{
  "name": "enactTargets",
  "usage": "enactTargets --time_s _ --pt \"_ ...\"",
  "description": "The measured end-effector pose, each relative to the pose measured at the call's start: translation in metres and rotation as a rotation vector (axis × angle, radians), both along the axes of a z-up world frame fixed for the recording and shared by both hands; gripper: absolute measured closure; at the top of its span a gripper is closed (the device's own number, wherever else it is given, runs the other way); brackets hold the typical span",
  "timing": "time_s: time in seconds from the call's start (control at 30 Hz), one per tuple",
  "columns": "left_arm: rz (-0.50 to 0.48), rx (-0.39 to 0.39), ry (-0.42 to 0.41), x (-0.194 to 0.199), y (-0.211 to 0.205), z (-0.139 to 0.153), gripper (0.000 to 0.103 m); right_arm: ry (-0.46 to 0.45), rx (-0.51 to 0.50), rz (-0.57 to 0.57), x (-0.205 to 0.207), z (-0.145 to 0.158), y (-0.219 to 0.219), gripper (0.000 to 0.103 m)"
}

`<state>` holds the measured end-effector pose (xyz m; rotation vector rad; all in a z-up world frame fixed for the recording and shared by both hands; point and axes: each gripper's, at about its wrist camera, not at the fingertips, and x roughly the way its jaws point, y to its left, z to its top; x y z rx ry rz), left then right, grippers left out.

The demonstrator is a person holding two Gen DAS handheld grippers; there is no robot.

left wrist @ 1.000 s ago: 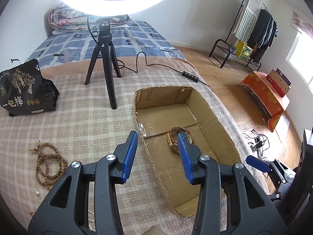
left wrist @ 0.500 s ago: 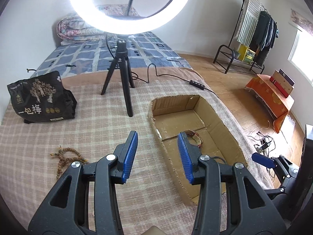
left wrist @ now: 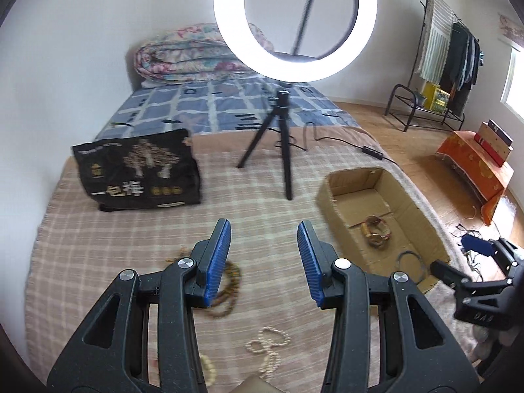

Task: Organize jewelry
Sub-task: 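Move both open grippers back over the remaining jewelry, then grasp the jade bead bracelet with the left gripper while the right gripper grasps the pearl necklace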

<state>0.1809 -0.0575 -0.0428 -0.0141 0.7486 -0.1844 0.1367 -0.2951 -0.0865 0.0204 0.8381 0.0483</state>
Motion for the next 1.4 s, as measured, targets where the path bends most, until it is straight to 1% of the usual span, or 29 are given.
enactTargets --time_s 0.13,0.27,0.5,0.57,0.67,0.8,0.87,0.93,1.0,1.23,1.4 --pt "0.037 0.015 0.009 -0.006 0.036 0.0 0.06 -0.003 0.013 0.028 0.001 0.007 0.017 0.015" --pt "0.082 0.035 0.027 -0.014 0.069 -0.006 0.06 -0.007 0.022 0.065 0.002 0.012 0.038 0.015" --pt "0.111 0.05 0.067 -0.027 0.11 -0.018 0.06 0.008 0.039 0.127 0.004 0.01 0.075 0.015" --pt "0.117 0.046 0.088 -0.029 0.119 -0.024 0.06 0.02 0.056 0.141 0.005 0.006 0.081 0.015" --pt "0.101 0.014 0.148 -0.032 0.132 -0.039 0.06 0.041 0.069 0.16 0.007 -0.001 0.09 0.015" --pt "0.091 0.017 0.186 -0.041 0.141 -0.055 0.06 0.075 0.085 0.182 0.01 -0.014 0.102 0.015" --pt "0.09 0.006 0.209 -0.046 0.146 -0.061 0.06 0.099 0.102 0.19 0.013 -0.021 0.106 0.015" --pt "0.081 -0.02 0.235 -0.052 0.151 -0.068 0.06 0.122 0.116 0.195 0.016 -0.027 0.11 0.016" --pt "0.074 -0.025 0.252 -0.056 0.152 -0.072 0.06 0.141 0.125 0.198 0.019 -0.034 0.114 0.016" --pt "0.044 -0.026 0.302 -0.06 0.152 -0.091 0.06 0.184 0.135 0.216 0.024 -0.054 0.126 0.016" --pt "0.011 -0.021 0.323 -0.058 0.143 -0.1 0.06 0.22 0.116 0.242 0.025 -0.071 0.136 0.019"
